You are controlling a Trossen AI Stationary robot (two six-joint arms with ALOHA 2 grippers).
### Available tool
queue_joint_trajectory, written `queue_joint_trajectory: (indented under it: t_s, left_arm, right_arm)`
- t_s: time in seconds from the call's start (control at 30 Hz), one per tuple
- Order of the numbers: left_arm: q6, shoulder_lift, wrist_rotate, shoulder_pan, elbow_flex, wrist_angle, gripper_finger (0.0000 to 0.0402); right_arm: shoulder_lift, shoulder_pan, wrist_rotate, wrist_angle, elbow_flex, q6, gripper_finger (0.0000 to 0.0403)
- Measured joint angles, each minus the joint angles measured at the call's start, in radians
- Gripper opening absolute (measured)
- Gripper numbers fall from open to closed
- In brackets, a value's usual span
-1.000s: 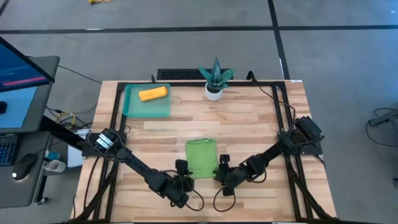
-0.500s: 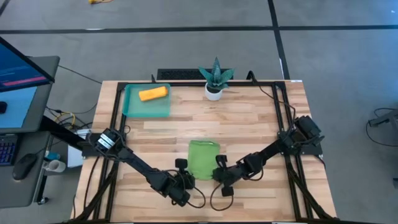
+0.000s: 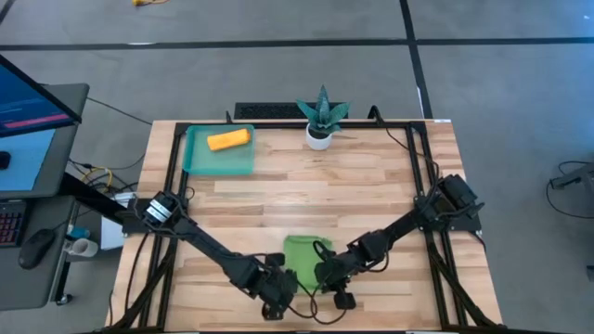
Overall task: Roll microfiber towels into tight, uniform cylinder then place into a basket
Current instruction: Roll the light green microfiber cloth
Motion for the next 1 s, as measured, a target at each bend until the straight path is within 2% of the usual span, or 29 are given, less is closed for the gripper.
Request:
queue_joint_trajectory:
  t_s: [0.07,0.27,0.4,0.7,0.87,1.0]
  left_arm:
    - [-0.046,-0.002,0.041,-0.002,0.005,0.012,0.0008]
    - [-0.211,-0.002,0.062,0.023,-0.011,-0.012,0.0008]
    - [-0.211,-0.002,0.069,0.027,-0.010,-0.023,0.0008]
    - [-0.214,-0.004,0.070,0.020,0.004,-0.049,0.0007]
    - [-0.258,-0.004,0.115,0.036,0.004,-0.048,0.0007]
    - [-0.280,-0.005,0.172,0.046,0.004,-0.041,0.0006]
  right_arm:
    - [-0.001,0.008,-0.014,0.006,0.007,0.005,0.0017]
    - [0.000,-0.038,0.031,-0.044,0.005,0.169,0.0006]
    - [0.000,-0.067,0.026,-0.044,-0.001,0.225,0.0010]
    - [-0.067,-0.056,0.036,-0.047,-0.002,0.230,0.0006]
    - [-0.055,-0.124,-0.126,-0.054,0.001,0.332,0.0011]
    - [-0.050,-0.168,-0.184,-0.069,0.000,0.383,0.0008]
